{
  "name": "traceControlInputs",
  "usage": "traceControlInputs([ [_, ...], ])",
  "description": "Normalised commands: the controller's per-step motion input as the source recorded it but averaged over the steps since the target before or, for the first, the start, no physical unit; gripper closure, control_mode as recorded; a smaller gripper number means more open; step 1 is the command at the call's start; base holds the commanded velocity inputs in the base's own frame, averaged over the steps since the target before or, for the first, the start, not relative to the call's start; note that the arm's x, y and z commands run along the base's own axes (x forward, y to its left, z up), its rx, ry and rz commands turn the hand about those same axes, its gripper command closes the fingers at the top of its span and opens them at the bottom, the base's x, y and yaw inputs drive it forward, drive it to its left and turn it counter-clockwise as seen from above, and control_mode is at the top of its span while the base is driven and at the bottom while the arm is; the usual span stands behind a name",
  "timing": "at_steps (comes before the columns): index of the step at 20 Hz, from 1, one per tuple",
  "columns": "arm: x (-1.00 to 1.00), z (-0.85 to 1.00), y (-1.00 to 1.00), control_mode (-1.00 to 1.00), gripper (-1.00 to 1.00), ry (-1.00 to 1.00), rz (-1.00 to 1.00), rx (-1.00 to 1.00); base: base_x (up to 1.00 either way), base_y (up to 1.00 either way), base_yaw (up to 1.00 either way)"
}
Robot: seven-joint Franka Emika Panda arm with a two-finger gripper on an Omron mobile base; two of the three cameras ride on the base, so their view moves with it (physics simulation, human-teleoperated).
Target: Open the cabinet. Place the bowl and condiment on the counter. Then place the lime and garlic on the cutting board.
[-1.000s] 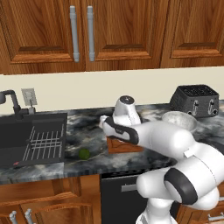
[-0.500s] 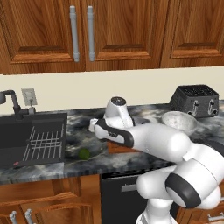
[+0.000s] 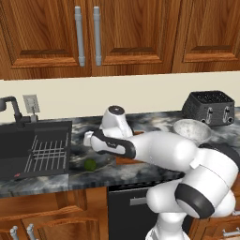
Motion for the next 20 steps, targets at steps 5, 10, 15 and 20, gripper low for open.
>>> traceControlInputs([
  [5,-0.28,0.00,0.31,-1.00,-1.00,0.00,0.07,-0.02,0.00,0.00,0.00],
  [10,-0.31,-0.01,0.13,-1.00,-1.00,0.00,0.01,-0.02,0.00,0.00,0.00],
  [15,-0.12,-0.07,0.02,-1.00,-1.00,0.00,0.00,-0.03,0.00,0.00,0.00],
  [20,0.07,-0.22,0.06,-1.00,-1.00,0.00,0.00,-0.06,0.00,0.00,0.00],
])
